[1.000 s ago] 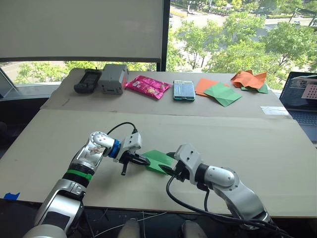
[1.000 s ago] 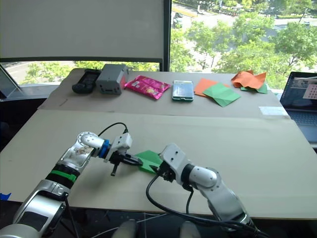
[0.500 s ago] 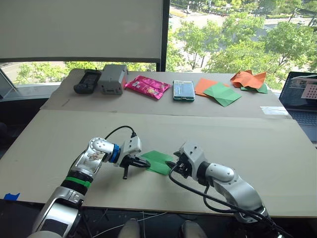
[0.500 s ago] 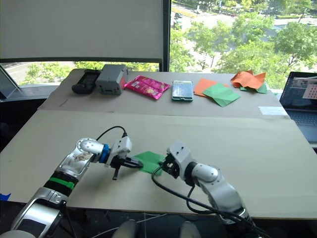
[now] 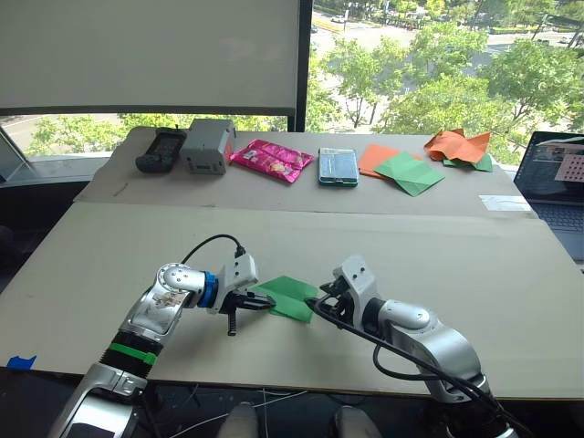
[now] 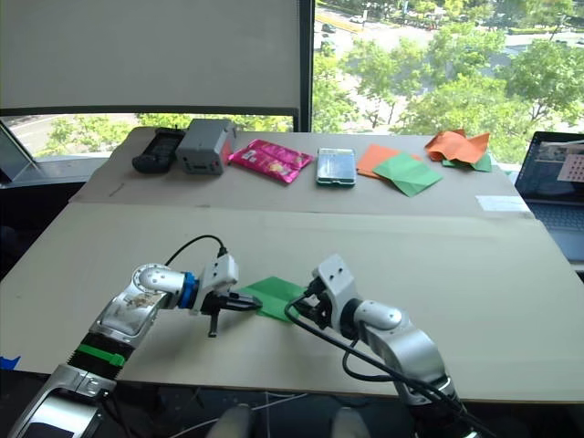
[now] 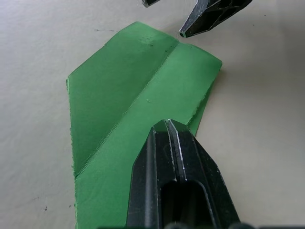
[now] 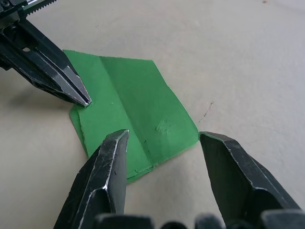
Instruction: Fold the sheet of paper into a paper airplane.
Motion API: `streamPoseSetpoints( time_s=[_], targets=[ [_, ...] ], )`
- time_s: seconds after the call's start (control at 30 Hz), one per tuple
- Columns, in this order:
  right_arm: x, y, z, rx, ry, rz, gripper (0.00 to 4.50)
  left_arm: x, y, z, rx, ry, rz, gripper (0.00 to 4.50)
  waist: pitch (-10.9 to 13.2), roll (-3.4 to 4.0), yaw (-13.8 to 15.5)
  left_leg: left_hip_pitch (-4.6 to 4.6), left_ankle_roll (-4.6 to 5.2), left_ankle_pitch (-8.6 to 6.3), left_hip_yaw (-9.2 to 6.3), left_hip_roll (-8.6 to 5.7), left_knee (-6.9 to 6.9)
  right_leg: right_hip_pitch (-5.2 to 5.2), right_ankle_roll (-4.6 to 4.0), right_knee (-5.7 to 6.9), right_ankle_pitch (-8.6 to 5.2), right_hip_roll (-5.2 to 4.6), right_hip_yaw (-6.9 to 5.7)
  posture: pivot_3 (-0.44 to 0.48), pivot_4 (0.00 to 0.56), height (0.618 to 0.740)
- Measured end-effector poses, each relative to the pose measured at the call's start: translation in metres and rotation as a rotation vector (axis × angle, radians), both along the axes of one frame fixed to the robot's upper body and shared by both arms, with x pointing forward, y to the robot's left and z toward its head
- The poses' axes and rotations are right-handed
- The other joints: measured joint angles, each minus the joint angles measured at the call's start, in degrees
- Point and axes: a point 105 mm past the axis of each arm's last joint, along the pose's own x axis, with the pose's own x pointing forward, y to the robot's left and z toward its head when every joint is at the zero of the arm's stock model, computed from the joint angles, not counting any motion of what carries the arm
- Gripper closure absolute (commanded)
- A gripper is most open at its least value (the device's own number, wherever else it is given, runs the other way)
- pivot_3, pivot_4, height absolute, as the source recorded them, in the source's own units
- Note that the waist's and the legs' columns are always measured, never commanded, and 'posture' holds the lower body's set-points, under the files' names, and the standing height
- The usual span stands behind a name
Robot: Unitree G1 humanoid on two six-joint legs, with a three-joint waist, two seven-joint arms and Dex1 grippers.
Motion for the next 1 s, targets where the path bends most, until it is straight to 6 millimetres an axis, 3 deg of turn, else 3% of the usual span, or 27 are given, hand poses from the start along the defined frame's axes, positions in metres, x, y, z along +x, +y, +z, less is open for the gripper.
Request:
streamPoseSetpoints(
  time_s=[0.13,0.67,1.0],
  targets=[
    [0.0,-0.001,-0.001,0.017,0.02,-0.005,1.86,0.0,0.01,0.001,0.0,0.001,0.061,4.5,0.0,0.0,-0.03,-0.01,0.0,0.0,0.0,0.0,-0.02,-0.03,0.0,0.0,0.0,0.0,0.0,0.0,0.15,0.72],
    [0.003,-0.004,-0.011,0.084,0.143,-0.055,1.86,-0.005,0.008,0.002,-0.021,0.005,0.076,4.5,0.0,0.02,-0.02,0.0,-0.02,-0.02,0.0,0.0,-0.03,-0.04,-0.01,0.0,0.0,0.0,0.01,0.0,0.15,0.72],
    [-0.002,0.012,-0.008,0.238,0.299,-0.065,1.86,-0.007,0.01,0.001,-0.01,0.006,0.085,4.5,-0.01,0.04,-0.09,-0.01,-0.04,-0.03,0.0,0.01,-0.07,-0.09,-0.02,0.02,0.0,0.01,0.01,0.0,0.15,0.72]
  ],
)
